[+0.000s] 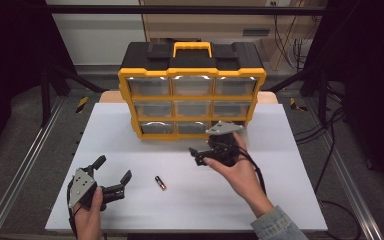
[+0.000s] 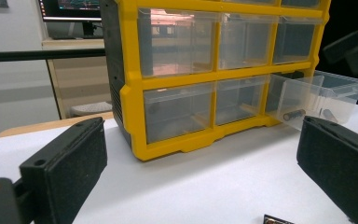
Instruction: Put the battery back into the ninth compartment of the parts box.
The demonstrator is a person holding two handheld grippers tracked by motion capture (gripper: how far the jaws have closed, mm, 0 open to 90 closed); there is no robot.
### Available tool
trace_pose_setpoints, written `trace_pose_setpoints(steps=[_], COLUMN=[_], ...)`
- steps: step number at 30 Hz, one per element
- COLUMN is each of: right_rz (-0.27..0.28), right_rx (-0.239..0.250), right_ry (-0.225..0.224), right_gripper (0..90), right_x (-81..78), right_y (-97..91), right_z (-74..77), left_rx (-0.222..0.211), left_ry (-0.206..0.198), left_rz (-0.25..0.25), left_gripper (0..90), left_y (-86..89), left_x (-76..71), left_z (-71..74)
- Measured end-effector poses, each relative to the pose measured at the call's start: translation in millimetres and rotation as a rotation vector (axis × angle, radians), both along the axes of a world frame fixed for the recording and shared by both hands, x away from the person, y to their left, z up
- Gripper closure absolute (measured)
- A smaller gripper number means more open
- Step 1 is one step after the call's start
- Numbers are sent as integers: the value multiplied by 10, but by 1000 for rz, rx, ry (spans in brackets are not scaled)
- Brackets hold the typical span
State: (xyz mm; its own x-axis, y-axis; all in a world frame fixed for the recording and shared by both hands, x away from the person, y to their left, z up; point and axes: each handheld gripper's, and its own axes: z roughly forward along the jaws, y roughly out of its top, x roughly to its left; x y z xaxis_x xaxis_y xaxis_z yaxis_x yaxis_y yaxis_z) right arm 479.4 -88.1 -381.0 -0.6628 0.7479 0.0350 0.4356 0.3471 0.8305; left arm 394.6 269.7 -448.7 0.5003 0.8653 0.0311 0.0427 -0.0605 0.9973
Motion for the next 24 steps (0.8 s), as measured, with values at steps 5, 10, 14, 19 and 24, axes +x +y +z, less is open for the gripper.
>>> trace_pose_setpoints(steps=[5,10,14,19,24], right_rz=[38,24,25,44,68], right_rx=[-33,3,34,18,12], right_ry=[38,70,85,107,134], right_gripper=[120,124,126,141,213], right_x=[-73,-126,-172,-244,-301], right_y=[239,282,310,422,523], right_z=[-158,-214,-241,-369,-481], left_rx=[-7,-17,-6,0,2], left_ry=[-9,-5,-5,-2,-2], left_rz=[-8,-13,-9,-2,-3], left_gripper=[15,14,15,15,14], left_y=[7,15,0,7,5], left_x=[-19,-16,-9,-15,-19], left_z=[15,13,10,8,9])
